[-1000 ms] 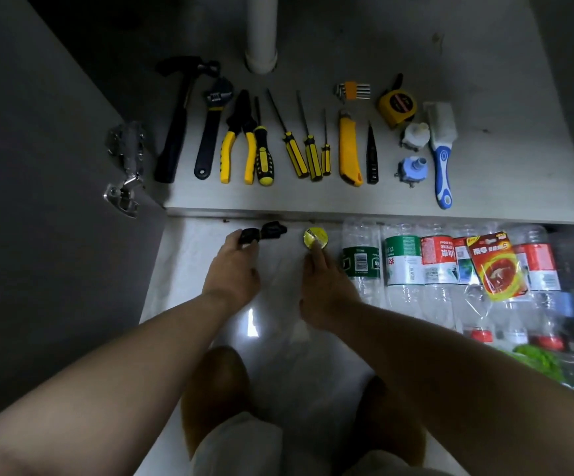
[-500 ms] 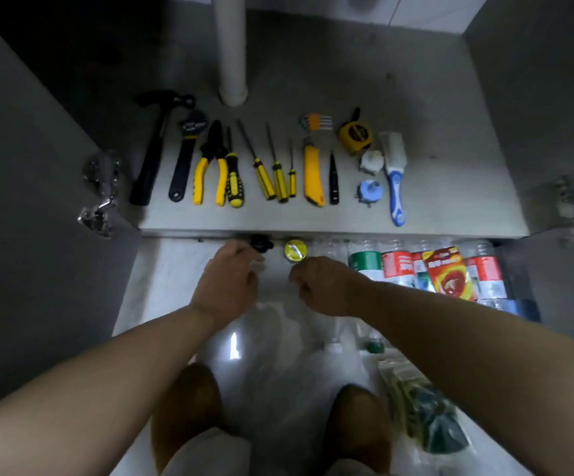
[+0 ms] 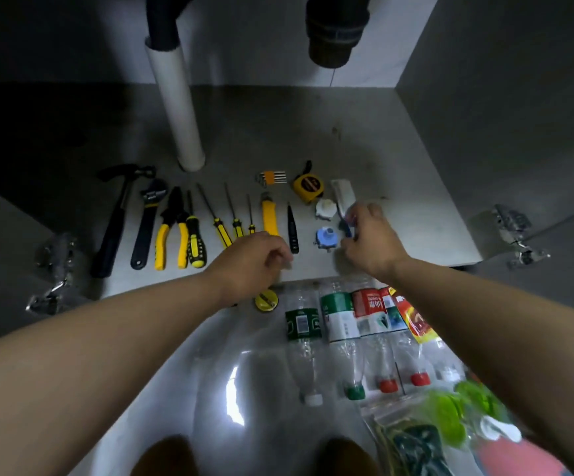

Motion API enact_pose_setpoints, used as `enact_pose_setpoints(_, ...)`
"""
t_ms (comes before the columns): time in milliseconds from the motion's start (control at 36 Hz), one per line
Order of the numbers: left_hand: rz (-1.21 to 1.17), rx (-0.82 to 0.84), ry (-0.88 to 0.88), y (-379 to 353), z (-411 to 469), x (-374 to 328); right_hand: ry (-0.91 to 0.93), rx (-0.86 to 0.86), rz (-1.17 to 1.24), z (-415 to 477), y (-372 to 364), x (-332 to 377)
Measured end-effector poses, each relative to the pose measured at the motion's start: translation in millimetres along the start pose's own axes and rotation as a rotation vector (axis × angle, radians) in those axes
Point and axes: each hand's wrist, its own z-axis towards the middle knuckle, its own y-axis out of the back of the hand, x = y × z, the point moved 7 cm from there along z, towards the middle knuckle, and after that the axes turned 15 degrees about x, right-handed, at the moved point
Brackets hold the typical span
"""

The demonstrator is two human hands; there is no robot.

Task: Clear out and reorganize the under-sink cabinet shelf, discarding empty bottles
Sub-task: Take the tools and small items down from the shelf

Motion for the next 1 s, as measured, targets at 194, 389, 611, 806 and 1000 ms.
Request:
enact_pose_setpoints(194, -0.333, -0.128, 0.004, -19, 6, 13, 0.134, 0.010, -0.072, 11, -26, 25)
enact_pose_setpoints(389, -0.419, -0.183, -0.019, -38, -1, 27, 0.076, 0.033, 0.276, -9, -35, 32)
enact_pose_setpoints(611, -0.531, -0.236, -0.040, -41, -14, 32, 0.119, 0.283, 0.562, -16, -44, 51)
enact_pose_setpoints(806, -0.752, -0.106, 0.142, -61, -40, 70, 0.048, -0.031, -0.080, 31, -10, 34)
enact_pose_setpoints(1000, -0.857, 0.032, 0.210, -83, -61, 96, -0.056, -0.029, -0.246, 61, -14, 35)
